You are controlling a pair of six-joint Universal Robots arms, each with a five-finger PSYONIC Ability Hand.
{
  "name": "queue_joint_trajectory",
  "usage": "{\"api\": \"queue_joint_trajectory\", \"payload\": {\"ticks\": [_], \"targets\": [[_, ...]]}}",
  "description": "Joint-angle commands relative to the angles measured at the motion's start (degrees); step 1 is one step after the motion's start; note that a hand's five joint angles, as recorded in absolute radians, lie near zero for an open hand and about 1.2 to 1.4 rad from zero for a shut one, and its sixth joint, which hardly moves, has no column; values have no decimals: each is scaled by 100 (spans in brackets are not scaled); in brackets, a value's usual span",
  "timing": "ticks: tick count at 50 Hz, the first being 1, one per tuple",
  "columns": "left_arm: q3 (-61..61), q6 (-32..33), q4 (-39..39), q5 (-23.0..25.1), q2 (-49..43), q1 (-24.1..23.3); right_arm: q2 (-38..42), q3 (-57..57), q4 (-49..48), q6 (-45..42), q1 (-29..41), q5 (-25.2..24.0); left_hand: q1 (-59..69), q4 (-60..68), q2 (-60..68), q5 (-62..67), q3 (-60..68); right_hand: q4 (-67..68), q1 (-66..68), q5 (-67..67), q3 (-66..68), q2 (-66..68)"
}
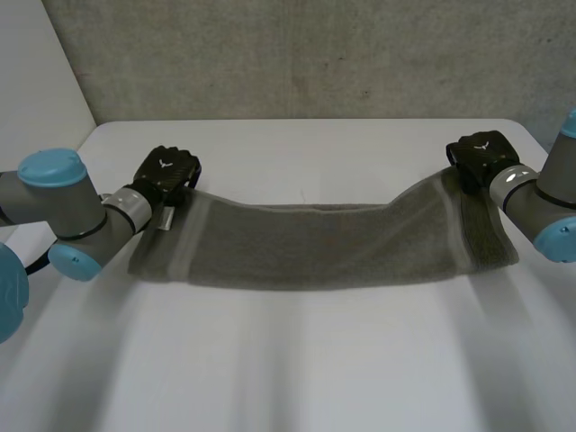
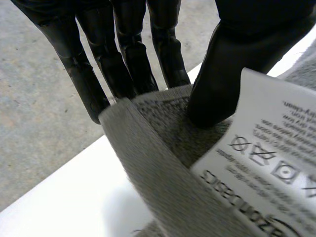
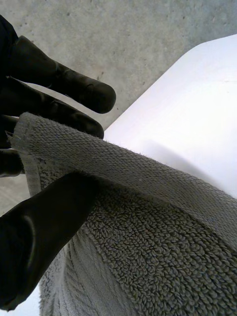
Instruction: Fold the towel.
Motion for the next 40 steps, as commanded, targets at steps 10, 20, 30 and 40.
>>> {"api": "queue_joint_trajectory", "payload": {"ticks": [10, 20, 30, 40], "targets": [[101, -23, -48, -73, 64, -6, 112, -108, 12, 4, -3, 117, 2159, 2136, 2140, 2127, 2108, 355, 268, 299, 406, 436], [48, -14, -268, -117, 55, -6, 121, -108, 12, 4, -3, 161, 2159, 2136, 2140, 2127, 2108, 355, 268, 299, 406, 436], [109, -6, -250, -557, 11, 3, 156, -99, -383, 22, 23, 503, 2159, 2136, 2140, 2127, 2108, 355, 268, 299, 406, 436], [101, -14, -259, -654, 2, 12, 279, -187, -383, 30, 23, 662, 2159, 2136, 2140, 2127, 2108, 355, 268, 299, 406, 436]]}}
